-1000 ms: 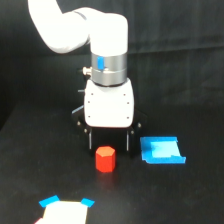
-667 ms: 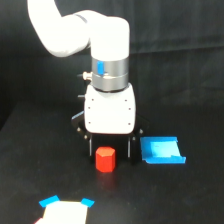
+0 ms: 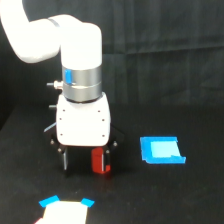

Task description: Pick up the red object from the table

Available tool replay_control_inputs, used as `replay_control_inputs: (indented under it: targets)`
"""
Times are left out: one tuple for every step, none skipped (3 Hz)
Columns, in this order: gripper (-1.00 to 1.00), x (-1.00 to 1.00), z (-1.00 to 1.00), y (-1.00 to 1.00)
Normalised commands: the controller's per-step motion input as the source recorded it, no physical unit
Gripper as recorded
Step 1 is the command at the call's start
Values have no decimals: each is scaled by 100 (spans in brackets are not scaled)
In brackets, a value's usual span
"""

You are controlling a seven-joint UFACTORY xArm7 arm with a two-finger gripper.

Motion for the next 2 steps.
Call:
replay_control_inputs:
  targets:
    - [50, 53, -50, 54]
    - [81, 71, -45, 100]
